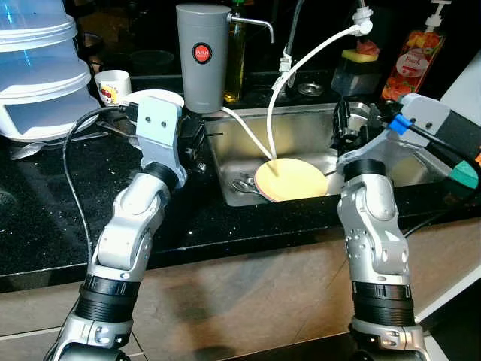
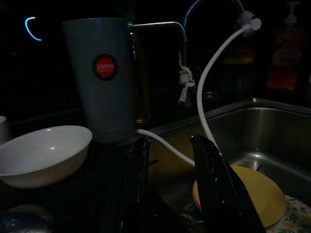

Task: Kitchen organization

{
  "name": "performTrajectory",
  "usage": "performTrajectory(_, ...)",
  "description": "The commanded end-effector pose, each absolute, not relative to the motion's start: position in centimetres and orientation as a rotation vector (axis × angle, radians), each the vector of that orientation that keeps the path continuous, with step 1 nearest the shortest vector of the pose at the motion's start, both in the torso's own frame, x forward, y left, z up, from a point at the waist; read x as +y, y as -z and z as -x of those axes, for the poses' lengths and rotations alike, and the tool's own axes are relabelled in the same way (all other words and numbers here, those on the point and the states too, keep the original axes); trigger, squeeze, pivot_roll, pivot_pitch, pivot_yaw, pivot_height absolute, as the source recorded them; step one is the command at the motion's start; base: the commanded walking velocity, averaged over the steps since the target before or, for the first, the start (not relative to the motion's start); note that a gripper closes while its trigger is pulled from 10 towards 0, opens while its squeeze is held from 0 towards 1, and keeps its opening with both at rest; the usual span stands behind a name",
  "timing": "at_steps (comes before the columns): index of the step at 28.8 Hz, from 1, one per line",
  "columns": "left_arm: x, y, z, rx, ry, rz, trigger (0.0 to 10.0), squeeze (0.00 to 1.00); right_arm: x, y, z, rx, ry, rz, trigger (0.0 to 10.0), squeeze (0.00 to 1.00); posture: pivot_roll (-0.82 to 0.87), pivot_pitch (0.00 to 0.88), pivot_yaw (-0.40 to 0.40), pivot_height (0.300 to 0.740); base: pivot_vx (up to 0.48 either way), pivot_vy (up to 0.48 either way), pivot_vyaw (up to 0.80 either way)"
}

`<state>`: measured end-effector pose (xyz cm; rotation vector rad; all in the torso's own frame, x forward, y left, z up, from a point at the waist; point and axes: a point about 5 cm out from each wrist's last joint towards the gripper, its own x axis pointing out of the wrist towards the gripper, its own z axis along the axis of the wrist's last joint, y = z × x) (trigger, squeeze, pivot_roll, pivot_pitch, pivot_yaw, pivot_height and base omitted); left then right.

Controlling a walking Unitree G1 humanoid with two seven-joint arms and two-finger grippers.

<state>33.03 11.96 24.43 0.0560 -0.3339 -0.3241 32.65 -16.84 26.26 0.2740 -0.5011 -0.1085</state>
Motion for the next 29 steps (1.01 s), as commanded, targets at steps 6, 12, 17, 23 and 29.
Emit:
performTrajectory(6, 11.4, -24.1, -33.3, -0.323, 0.334, -0.061, 10.0, 0.0, -17.0, -26.1, -32.9, -0.478, 0.092, -0.349, 10.0, 0.0, 0.09, 0.0, -0.038, 0.74, 0.0, 0.0, 0.0)
performTrajectory(12, 11.5, -23.9, -33.3, -0.318, 0.341, -0.07, 10.0, 0.0, -16.5, -26.4, -32.9, -0.488, 0.067, -0.358, 10.0, 0.0, 0.08, 0.0, -0.033, 0.74, 0.0, 0.0, 0.0)
performTrajectory(17, 11.2, -23.8, -33.2, -0.312, 0.353, -0.067, 10.0, 0.0, -16.2, -26.3, -32.8, -0.485, 0.02, -0.377, 10.0, 0.0, 0.08, 0.0, -0.02, 0.74, 0.0, 0.0, 0.0)
performTrajectory(23, 10.8, -23.9, -33.3, -0.313, 0.367, -0.072, 10.0, 0.0, -16.3, -26.4, -32.7, -0.49, 0.014, -0.376, 10.0, 0.0, 0.09, 0.0, -0.019, 0.74, 0.0, 0.0, 0.0)
performTrajectory(29, 10.6, -23.5, -33.1, -0.305, 0.382, -0.077, 10.0, 0.0, -16.2, -26.5, -32.7, -0.495, -0.002, -0.378, 10.0, 0.0, 0.1, 0.0, -0.018, 0.74, 0.0, 0.0, 0.0)
